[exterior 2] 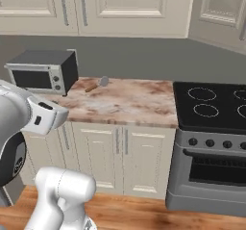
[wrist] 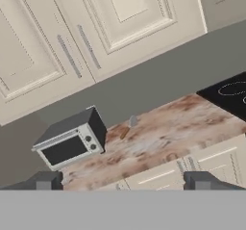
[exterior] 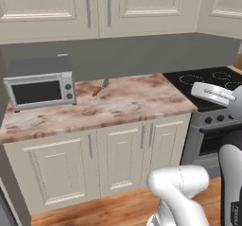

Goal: Close all open cabinet doors.

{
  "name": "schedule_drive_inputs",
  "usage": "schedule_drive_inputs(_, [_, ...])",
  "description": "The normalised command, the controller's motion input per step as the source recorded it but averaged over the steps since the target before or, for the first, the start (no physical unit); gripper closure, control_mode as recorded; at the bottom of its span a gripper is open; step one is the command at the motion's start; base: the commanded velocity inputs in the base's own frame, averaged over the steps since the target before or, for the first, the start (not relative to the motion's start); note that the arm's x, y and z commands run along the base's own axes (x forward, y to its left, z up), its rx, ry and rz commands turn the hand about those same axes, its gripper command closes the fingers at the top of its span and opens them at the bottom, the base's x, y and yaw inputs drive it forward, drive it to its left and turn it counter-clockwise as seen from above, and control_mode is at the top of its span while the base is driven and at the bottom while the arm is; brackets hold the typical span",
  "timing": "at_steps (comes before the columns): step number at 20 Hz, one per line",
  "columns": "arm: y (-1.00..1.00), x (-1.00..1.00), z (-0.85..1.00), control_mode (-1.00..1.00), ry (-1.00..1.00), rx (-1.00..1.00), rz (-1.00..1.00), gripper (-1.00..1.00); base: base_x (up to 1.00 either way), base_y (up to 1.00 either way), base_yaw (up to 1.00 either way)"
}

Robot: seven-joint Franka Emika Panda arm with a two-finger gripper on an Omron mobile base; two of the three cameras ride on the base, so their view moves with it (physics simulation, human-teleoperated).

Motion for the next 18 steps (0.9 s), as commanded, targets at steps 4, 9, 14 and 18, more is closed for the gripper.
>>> schedule_drive_inputs(4, [0.00, 0.00, 0.00, 1.00, 0.00, 0.00, 0.00, -1.00, -0.03, -0.59, -0.09])
schedule_drive_inputs(9, [0.00, 0.00, 0.00, 1.00, 0.00, 0.00, 0.00, -1.00, 0.00, -0.59, -0.08])
schedule_drive_inputs(14, [0.00, 0.00, 0.00, 1.00, 0.00, 0.00, 0.00, -1.00, 0.01, -0.57, -0.06])
schedule_drive_inputs(18, [0.00, 0.00, 0.00, 1.00, 0.00, 0.00, 0.00, -1.00, 0.10, -0.58, -0.03])
